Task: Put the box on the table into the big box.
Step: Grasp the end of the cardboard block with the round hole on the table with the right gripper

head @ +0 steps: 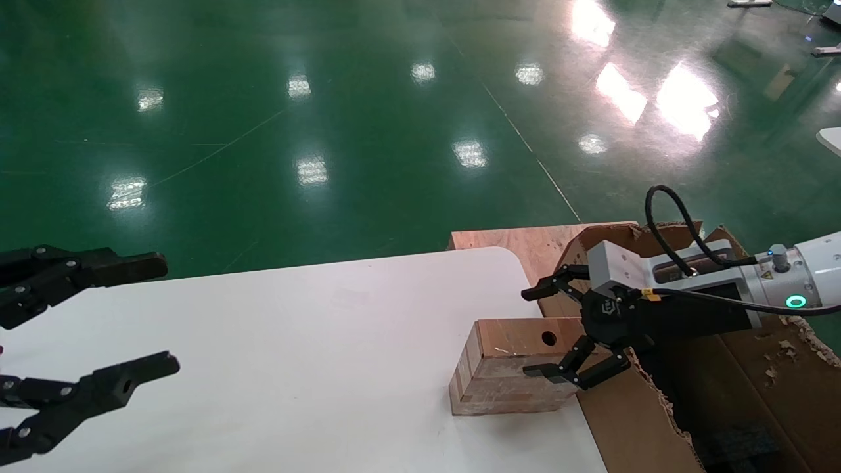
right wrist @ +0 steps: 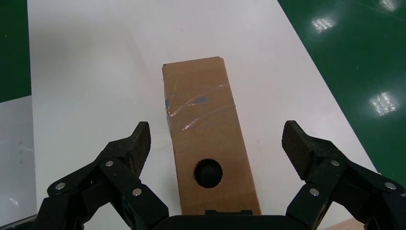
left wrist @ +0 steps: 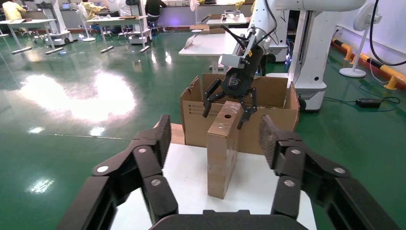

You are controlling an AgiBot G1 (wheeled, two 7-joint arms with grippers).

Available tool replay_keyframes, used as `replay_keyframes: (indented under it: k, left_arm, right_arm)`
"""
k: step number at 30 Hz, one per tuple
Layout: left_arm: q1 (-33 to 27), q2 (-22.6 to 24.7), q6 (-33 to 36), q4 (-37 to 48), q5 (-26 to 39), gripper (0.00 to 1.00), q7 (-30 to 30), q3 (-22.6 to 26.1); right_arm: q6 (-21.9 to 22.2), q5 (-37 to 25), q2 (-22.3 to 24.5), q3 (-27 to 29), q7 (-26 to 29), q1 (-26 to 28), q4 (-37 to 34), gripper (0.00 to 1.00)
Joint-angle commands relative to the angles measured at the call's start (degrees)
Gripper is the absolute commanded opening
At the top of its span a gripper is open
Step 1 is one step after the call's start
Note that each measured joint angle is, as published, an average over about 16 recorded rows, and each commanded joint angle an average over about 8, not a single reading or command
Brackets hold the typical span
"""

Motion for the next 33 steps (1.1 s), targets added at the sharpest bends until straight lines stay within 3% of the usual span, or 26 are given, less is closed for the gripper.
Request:
replay_keyframes:
  k: [1,12,13,18,19,20,21,26,27,33]
  left_arm:
    - [0.0,0.0,0.0,0.0,0.0,1.00,0.0,0.0]
    - [0.0,0.0,0.0,0.0,0.0,1.00,0.0,0.0]
    - [0.0,0.0,0.0,0.0,0.0,1.00,0.0,0.0]
    - [0.0,0.0,0.0,0.0,0.0,1.00,0.0,0.0]
    - [0.0,0.0,0.0,0.0,0.0,0.94,0.0,0.0]
    - [0.0,0.0,0.0,0.0,0.0,0.81,0.0,0.0]
    - [0.0,0.0,0.0,0.0,0.0,0.69,0.0,0.0]
    - [0.0,0.0,0.0,0.0,0.0,0.06,0.0,0.0]
    - [0.0,0.0,0.0,0.0,0.0,0.00,0.0,0.0]
    - [0.0,0.0,0.0,0.0,0.0,0.00,0.0,0.0]
  right_arm:
    - [0.1,-0.1,0.0,-0.1,0.1,0.0,0.0,1.00]
    - [0.3,-0.3,0.0,-0.3,0.2,0.1,0.0,1.00]
    - [0.3,-0.2,0.0,-0.3,0.1,0.1,0.0,0.94]
    - [0.3,-0.2,0.0,-0.3,0.1,0.1,-0.1,0.31]
    - [0.3,-0.1,0.0,-0.3,0.1,0.1,-0.1,0.19]
    - [0.3,-0.1,0.0,-0.3,0.1,0.1,-0.1,0.06]
    - [0.3,-0.1,0.0,-0.3,0.1,0.1,-0.1,0.00]
    - [0.3,-0.2,0.0,-0.3,0.2,0.1,0.0,0.00]
    - [0.3,-0.2,0.0,-0.3,0.2,0.1,0.0,0.00]
    - [0.3,-0.2,0.0,-0.3,0.2,0.1,0.0,0.00]
